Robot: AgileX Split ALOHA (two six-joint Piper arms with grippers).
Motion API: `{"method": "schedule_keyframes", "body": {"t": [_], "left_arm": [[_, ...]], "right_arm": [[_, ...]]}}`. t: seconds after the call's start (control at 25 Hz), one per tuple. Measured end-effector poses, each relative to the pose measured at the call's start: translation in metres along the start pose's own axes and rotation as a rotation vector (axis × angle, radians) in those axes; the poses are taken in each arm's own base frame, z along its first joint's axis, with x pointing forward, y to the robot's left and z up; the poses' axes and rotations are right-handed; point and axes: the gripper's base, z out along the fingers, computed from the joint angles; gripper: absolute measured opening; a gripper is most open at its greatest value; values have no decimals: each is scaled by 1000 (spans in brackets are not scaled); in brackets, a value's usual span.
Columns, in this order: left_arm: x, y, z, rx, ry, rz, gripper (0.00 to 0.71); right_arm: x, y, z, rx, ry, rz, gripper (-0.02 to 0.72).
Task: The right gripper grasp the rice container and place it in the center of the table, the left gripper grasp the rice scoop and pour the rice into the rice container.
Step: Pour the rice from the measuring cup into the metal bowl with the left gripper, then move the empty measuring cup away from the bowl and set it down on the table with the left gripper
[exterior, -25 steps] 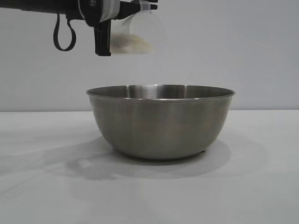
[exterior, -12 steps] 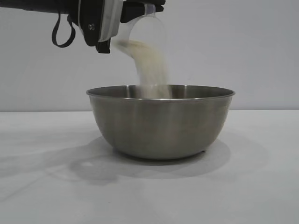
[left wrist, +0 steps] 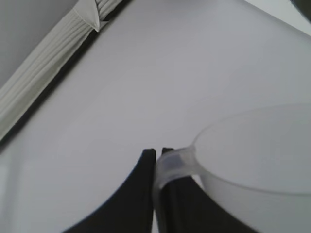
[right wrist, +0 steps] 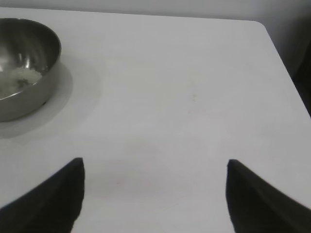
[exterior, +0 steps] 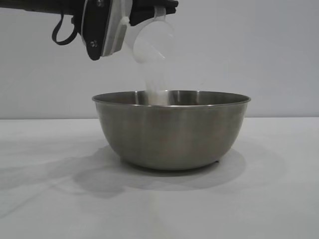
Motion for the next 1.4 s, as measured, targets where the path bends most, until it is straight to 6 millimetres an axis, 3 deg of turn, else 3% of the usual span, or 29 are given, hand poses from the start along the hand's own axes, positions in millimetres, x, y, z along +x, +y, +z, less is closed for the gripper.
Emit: {"method": "schedule_keyframes", "body": {"t": [0.6,0.76,0.88,1.08,1.4], "left_arm": [[-6,3,0,-38,-65,73,0],[-6,3,0,-37,-68,-3,0],[-6,3,0,-33,-70,-122,0],[-1,1,0,-6,-19,-495,0],[28,-19,-6,1,404,-1154,0]], "right_arm": [[0,0,0,0,0,0,511],[0,0,0,0,0,0,511],[0,0,0,0,0,0,511],[0,0,0,0,0,0,511],[0,0,0,0,0,0,511]]}}
